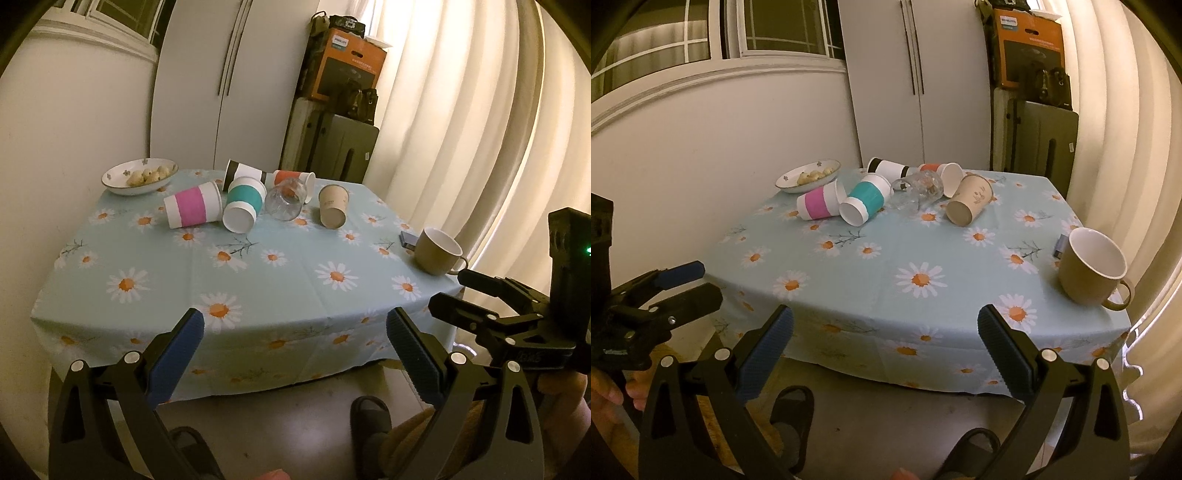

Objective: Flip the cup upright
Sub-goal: 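Move the right tool toward the pink-banded paper cup lying on its side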

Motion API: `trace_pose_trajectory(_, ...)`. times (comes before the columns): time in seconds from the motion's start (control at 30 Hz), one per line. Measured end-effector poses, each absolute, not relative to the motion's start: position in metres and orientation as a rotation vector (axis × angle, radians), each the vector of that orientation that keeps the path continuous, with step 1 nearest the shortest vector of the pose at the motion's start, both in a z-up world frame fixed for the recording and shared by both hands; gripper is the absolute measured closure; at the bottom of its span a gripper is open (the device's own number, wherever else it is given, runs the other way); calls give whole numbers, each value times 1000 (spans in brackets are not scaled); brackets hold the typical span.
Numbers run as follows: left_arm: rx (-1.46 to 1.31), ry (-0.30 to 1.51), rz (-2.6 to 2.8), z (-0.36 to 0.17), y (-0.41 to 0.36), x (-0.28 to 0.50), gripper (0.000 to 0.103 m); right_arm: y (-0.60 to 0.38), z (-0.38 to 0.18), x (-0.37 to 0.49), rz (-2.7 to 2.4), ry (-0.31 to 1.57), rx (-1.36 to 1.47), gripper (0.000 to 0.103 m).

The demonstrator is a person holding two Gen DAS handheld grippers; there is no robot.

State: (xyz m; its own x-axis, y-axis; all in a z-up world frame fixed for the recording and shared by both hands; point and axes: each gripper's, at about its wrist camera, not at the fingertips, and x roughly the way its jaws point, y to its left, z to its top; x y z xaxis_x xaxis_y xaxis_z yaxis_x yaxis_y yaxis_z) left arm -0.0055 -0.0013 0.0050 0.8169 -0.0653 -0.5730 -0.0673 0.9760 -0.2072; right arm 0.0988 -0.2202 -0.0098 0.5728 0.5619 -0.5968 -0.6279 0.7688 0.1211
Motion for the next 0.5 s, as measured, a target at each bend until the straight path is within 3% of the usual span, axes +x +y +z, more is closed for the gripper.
trace_pose_trajectory(0.5, -224, 716, -70, 15, 30, 33, 7, -213, 10, 148, 764, 759, 27, 4)
